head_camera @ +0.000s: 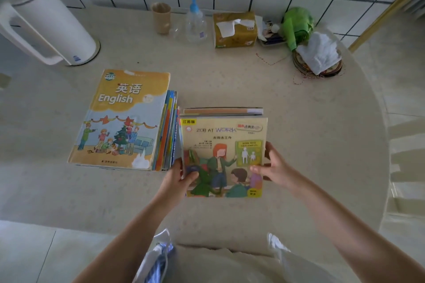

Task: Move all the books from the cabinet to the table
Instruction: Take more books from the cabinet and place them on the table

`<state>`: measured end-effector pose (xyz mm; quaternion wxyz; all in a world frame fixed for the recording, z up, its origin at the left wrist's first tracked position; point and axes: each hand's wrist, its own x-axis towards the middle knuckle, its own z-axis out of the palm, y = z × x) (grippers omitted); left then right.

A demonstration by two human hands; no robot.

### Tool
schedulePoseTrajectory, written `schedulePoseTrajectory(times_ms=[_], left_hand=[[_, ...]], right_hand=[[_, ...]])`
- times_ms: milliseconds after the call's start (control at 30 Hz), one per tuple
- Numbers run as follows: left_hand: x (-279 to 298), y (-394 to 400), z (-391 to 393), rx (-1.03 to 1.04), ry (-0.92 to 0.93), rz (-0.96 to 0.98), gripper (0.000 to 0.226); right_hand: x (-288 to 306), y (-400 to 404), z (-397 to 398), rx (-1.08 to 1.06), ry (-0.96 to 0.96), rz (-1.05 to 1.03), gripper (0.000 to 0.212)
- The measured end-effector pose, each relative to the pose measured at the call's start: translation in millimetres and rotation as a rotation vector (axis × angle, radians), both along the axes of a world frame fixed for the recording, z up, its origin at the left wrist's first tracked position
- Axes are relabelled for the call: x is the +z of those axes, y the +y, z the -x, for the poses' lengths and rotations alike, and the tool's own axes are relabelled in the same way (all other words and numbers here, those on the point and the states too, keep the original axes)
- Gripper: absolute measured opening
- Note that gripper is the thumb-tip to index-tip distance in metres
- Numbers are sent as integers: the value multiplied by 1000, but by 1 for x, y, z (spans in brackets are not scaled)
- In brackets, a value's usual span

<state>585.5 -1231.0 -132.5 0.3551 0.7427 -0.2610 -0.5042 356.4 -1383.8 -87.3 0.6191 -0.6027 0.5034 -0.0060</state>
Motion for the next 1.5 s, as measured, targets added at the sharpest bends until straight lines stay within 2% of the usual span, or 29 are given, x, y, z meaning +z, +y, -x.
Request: schedulePoseTrajectory(times_ms=[167, 300, 533, 667, 800, 900, 1033, 1100, 1267, 1400, 1500], left_hand=[[8, -42, 10, 250, 73, -29, 22], [9, -67, 5, 364, -37, -149, 24], [0, -82, -13, 359, -137, -409, 31], [0, -86, -9, 332, -181, -463, 45], [-4, -85, -9, 321, -214, -462, 44], [-5, -81, -4, 294, -266, -422, 52], [-7, -72, 4, 154, -437, -339, 84], [-5, -69, 7, 101, -453, -251, 90], [16, -61, 14, 35, -528, -105, 79], [38, -49, 25, -45, -577, 34, 58], [49, -39, 37, -129, -595, 159, 51]], right_hand=[[3, -29, -25, -149, 47, -193, 42], [0, -38, -44, -180, 76, -259, 25], [-19, -36, -70, -219, 135, -254, 15], [-25, -29, -73, -285, 114, -237, 13], [-24, -24, -75, -300, 129, -196, 12], [-22, -18, -75, -285, 149, -130, 13], [-20, -10, -66, -169, 154, -54, 17], [-23, -8, -62, -113, 216, 7, 24], [-3, 4, -52, 5, 295, 203, 30], [11, 24, -27, 47, 273, 333, 63], [11, 41, -4, 55, 246, 406, 70]])
